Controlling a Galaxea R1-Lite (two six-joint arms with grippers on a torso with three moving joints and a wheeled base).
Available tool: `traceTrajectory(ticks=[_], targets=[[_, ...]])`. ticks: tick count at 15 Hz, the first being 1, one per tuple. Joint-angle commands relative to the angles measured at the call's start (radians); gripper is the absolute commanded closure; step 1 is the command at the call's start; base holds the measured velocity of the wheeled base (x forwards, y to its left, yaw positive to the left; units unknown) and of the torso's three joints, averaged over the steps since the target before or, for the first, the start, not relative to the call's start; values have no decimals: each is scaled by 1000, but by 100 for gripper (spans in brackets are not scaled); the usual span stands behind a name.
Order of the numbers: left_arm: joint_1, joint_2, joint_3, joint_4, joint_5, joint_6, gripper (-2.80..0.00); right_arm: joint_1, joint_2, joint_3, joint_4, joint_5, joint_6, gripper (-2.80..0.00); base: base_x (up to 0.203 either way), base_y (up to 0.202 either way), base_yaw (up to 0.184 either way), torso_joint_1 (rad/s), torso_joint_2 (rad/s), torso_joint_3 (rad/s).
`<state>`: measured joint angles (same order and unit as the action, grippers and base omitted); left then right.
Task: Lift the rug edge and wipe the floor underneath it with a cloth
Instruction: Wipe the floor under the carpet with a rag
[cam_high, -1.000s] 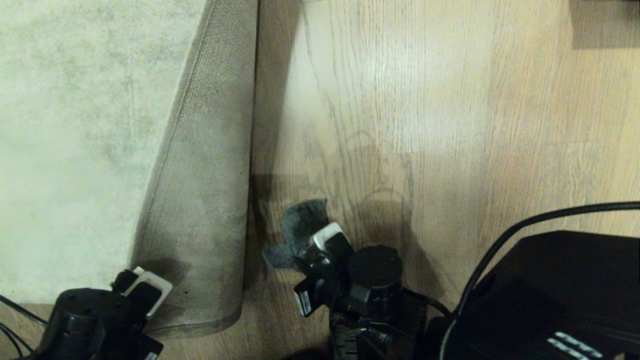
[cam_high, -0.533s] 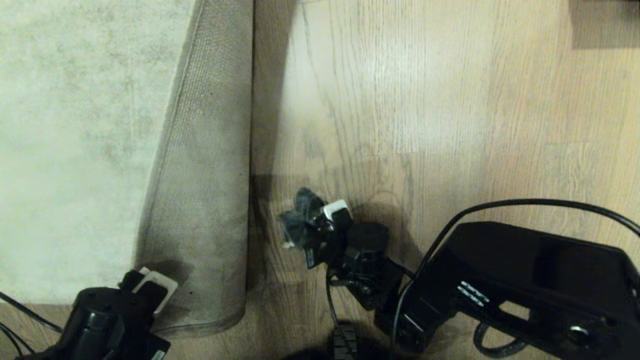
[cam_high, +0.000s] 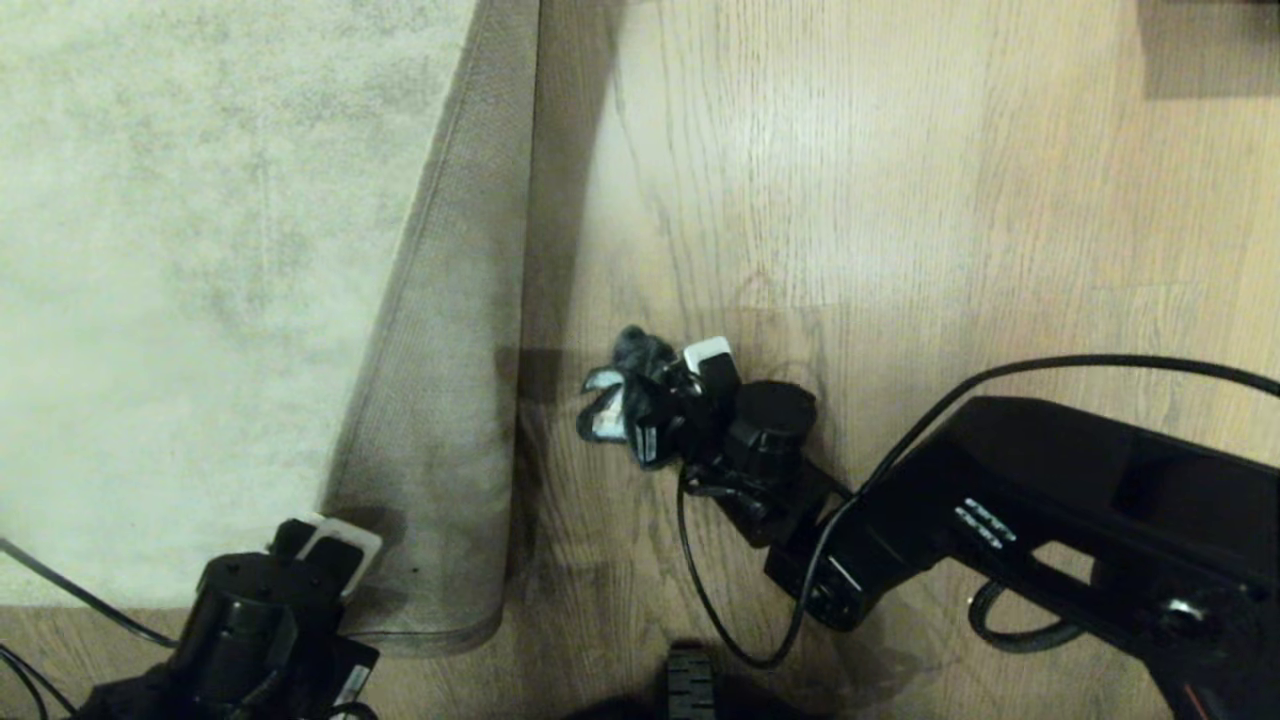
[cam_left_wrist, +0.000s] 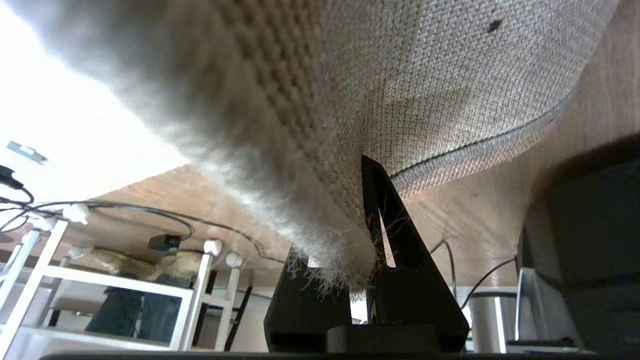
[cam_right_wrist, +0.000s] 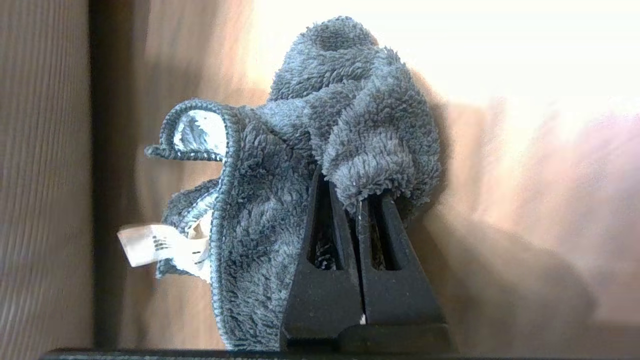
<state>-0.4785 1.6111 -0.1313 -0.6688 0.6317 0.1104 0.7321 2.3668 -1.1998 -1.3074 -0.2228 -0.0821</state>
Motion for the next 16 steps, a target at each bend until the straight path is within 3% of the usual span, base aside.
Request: traceTrajectory(ticks=[1, 6, 10, 16], targets=[[0, 26, -2, -46, 3, 0, 0, -8, -65, 0, -5, -3, -21, 0, 0, 0, 0, 0, 0, 0], [3, 44, 2, -178, 9, -13, 0, -42, -191, 12, 39, -6, -70, 0, 0, 0, 0, 0, 0, 0], [3, 40, -2, -192, 62, -98, 0, -91, -287, 77, 59, -6, -95, 0, 0, 0, 0, 0, 0, 0], [3, 9, 4, -321, 148, -65, 0, -141, -452, 223, 48, -7, -94, 0, 0, 0, 0, 0, 0, 0]])
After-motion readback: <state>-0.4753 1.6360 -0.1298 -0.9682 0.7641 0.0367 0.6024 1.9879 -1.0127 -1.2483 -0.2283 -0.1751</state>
